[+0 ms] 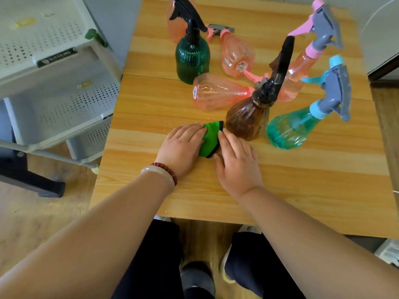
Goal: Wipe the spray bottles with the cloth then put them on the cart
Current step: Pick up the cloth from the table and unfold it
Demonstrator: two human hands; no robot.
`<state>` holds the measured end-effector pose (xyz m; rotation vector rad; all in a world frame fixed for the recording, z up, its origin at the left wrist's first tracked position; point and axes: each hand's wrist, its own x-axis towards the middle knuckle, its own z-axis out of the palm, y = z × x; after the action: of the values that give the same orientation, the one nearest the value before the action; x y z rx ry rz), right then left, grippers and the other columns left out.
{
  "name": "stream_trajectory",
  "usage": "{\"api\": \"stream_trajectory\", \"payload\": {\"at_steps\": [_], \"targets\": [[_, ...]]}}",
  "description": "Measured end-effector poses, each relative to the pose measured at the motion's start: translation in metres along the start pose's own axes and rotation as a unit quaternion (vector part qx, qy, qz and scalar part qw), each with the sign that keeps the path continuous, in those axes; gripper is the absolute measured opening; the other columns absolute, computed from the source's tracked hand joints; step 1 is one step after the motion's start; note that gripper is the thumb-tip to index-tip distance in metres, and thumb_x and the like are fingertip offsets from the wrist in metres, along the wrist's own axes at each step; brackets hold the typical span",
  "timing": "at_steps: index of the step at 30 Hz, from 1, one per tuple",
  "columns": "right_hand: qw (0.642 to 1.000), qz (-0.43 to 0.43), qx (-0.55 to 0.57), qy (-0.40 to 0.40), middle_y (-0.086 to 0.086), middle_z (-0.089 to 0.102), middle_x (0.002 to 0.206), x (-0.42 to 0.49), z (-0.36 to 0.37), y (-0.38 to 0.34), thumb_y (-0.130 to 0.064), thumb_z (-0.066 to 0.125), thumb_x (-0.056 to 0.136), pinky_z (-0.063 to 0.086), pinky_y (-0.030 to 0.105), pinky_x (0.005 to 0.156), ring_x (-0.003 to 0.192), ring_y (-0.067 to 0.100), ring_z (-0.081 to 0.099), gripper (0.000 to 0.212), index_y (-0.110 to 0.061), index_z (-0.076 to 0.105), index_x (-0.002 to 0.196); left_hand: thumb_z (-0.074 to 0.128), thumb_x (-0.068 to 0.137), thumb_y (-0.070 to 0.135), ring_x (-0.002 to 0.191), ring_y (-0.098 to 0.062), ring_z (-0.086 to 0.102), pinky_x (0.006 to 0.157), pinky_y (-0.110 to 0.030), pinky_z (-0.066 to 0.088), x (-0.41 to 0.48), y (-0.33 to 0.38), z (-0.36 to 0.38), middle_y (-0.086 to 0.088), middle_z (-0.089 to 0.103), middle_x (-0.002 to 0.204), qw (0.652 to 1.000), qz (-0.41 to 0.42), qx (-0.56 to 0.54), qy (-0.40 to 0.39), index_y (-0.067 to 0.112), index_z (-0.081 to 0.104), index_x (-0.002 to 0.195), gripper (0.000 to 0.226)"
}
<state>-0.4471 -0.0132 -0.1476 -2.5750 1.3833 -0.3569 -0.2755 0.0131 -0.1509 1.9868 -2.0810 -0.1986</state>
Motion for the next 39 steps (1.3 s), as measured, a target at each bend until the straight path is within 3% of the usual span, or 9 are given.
{"api": "stream_trajectory", "payload": {"at_steps": [9, 16, 20, 27, 33, 36, 39], "targets": [[0.999, -0.014, -0.023, 0.021, 0.009, 0.045, 0.148, -0.002, 0.014, 0.002, -0.032, 0.055, 0.093, 0.04, 0.043, 0.104, 0.124, 0.024, 0.045, 0.054, -0.008, 0.048, 0.142, 0.039, 0.097, 0.026, 0.109, -0.032, 0.066, 0.095, -0.044, 0.049, 0.006, -0.001, 0.008, -0.011, 0.07, 0.119, 0.999, 0.013, -0.019, 0.03, 0.005, 0.068, 0.118, 0.041], [0.999, -0.012, -0.026, 0.015, 0.007, 0.043, 0.15, -0.003, 0.02, 0.002, -0.032, 0.051, 0.094, 0.034, 0.041, 0.109, 0.131, 0.023, 0.042, 0.056, -0.009, 0.044, 0.145, 0.035, 0.096, 0.026, 0.109, -0.035, 0.065, 0.096, -0.046, 0.047, 0.01, 0.004, 0.016, -0.014, 0.07, 0.119, 0.999, 0.013, -0.007, 0.037, 0.004, 0.067, 0.119, 0.045], [0.999, -0.022, -0.022, 0.024, 0.007, 0.039, 0.153, -0.004, 0.023, 0.002, -0.031, 0.052, 0.094, 0.032, 0.041, 0.11, 0.133, 0.023, 0.041, 0.056, -0.009, 0.045, 0.145, 0.03, 0.096, 0.03, 0.114, -0.035, 0.063, 0.1, -0.046, 0.044, 0.007, 0.003, 0.018, -0.014, 0.068, 0.123, 0.999, 0.023, -0.004, 0.045, 0.005, 0.065, 0.123, 0.051], [0.998, -0.023, -0.046, 0.023, -0.001, 0.026, 0.16, -0.007, 0.026, 0.0, -0.035, 0.047, 0.098, 0.028, 0.038, 0.112, 0.138, 0.02, 0.034, 0.057, -0.015, 0.037, 0.149, 0.039, 0.104, 0.02, 0.13, -0.031, 0.05, 0.108, -0.038, 0.031, 0.004, 0.003, 0.024, -0.011, 0.056, 0.14, 0.997, 0.026, 0.005, 0.068, 0.008, 0.053, 0.137, 0.038], [0.999, -0.013, -0.035, 0.024, 0.002, 0.032, 0.157, -0.008, 0.023, -0.002, -0.031, 0.05, 0.096, 0.029, 0.039, 0.113, 0.138, 0.024, 0.036, 0.054, -0.013, 0.042, 0.146, 0.034, 0.103, 0.024, 0.125, -0.032, 0.052, 0.104, -0.039, 0.034, -0.001, 0.008, 0.018, -0.012, 0.058, 0.136, 0.998, 0.02, 0.0, 0.055, 0.008, 0.055, 0.134, 0.04], [0.999, -0.008, -0.014, 0.033, 0.005, 0.038, 0.154, -0.009, 0.019, -0.004, -0.03, 0.05, 0.094, 0.033, 0.041, 0.113, 0.137, 0.025, 0.038, 0.053, -0.012, 0.047, 0.143, 0.041, 0.103, 0.024, 0.124, -0.031, 0.052, 0.101, -0.038, 0.036, -0.005, 0.006, 0.014, -0.008, 0.058, 0.135, 0.998, 0.017, -0.002, 0.058, 0.011, 0.056, 0.132, 0.035], [0.999, -0.009, 0.023, 0.04, 0.008, 0.046, 0.149, -0.013, 0.015, -0.007, -0.039, 0.037, 0.085, 0.036, 0.042, 0.112, 0.135, 0.028, 0.043, 0.065, -0.011, 0.047, 0.143, 0.045, 0.102, 0.03, 0.13, -0.028, 0.048, 0.103, -0.037, 0.036, -0.015, 0.003, 0.01, -0.005, 0.055, 0.141, 0.998, 0.008, -0.013, 0.066, 0.015, 0.052, 0.139, 0.04]]}}
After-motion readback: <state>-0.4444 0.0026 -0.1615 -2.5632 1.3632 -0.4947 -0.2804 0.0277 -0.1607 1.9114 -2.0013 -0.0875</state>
